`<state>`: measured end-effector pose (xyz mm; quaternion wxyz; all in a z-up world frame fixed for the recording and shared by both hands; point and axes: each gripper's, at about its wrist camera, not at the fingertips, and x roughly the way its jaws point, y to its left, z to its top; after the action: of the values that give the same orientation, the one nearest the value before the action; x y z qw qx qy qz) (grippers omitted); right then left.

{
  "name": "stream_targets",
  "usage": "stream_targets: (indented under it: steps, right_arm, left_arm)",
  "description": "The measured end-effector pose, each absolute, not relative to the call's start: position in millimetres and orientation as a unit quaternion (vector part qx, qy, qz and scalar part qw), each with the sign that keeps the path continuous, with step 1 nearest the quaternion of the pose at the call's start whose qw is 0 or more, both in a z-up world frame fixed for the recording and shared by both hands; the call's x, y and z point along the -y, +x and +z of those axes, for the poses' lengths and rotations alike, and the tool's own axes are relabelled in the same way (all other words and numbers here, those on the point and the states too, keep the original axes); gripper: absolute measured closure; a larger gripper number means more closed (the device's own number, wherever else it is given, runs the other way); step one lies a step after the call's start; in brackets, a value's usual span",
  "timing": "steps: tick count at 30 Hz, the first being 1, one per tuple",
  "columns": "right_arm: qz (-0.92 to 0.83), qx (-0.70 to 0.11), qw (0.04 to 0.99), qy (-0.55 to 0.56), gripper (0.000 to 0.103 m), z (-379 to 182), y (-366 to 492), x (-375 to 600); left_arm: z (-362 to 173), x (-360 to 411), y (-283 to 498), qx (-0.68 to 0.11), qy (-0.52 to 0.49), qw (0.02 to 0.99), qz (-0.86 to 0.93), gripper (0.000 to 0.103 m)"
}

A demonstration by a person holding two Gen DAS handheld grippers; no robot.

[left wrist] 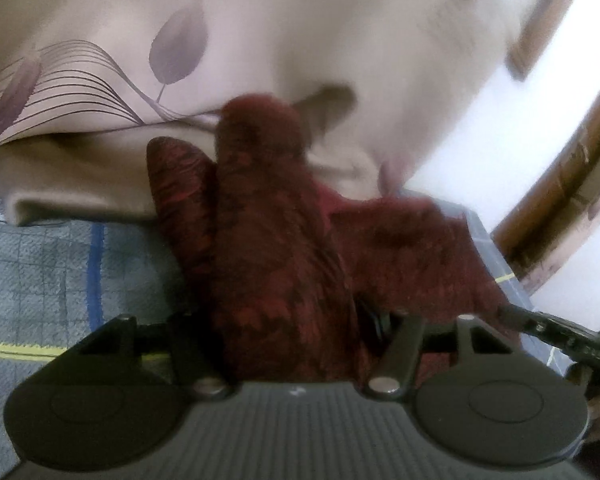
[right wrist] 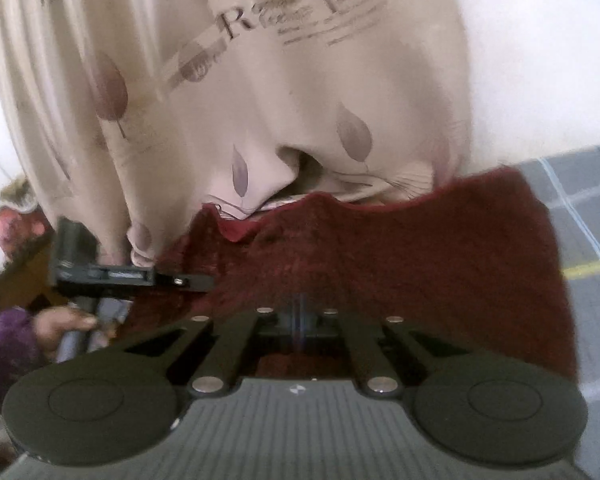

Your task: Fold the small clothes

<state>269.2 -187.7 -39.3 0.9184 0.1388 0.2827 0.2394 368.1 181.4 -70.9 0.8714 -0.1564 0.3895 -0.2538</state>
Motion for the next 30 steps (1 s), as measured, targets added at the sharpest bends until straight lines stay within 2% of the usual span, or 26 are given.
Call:
stream_targets:
  steps: [3,5,11,14,18,22,25,27,29,30]
  right_arm:
    - [0.247,-0.286,0.913,0.153,0.097,-39.6,294.9,177.8]
    - [0.247,-0.293,0.910,0.160,0.097,-42.4,315.9,171.8]
    - [0.220,-0.364,0.877,0.222,0.097,-73.0,384.0,160.0]
    - [0.220,-0.409,0.849,0.251,0.103,-95.9,409.2,154.3]
    - [0.243,-0.388,0.807,0.374,0.103,-102.8,406.8,184.7]
    - [0.252,-0.319,0.798,0.444,0.085,-85.8,355.1,233.6]
    - [0.277,-0.295,0.792,0.458,0.085,-78.3,307.0,254.0]
    - [0.285,-0.289,0.783,0.472,0.081,-79.5,278.0,263.6]
    - [0.291,-0.281,0.764,0.503,0.062,-82.0,260.1,270.7]
    - [0.298,-0.275,0.751,0.521,0.059,-81.4,252.9,271.7]
  left_arm:
    - [-61.5,-176.5,363.2,-0.393,-0.151,0.874,-0.242,0.047]
    - [-54.2,-170.0,359.2,-0.400,-0.134,0.877,-0.230,0.063]
    - [-29.4,-151.2,347.0,-0.416,-0.145,0.866,-0.237,0.064]
    - [-16.0,-132.3,340.7,-0.418,-0.163,0.857,-0.253,0.064]
    - [-8.9,-102.8,335.5,-0.416,-0.160,0.849,-0.283,0.064]
    - [-12.7,-82.9,333.0,-0.410,-0.180,0.840,-0.307,0.064]
    - [-23.4,-81.2,332.0,-0.407,-0.224,0.828,-0.314,0.064]
    - [-31.3,-84.8,326.5,-0.400,-0.247,0.821,-0.324,0.064]
    - [-35.8,-86.0,318.4,-0.383,-0.255,0.827,-0.325,0.064]
    - [-37.9,-86.4,314.0,-0.374,-0.256,0.830,-0.326,0.064]
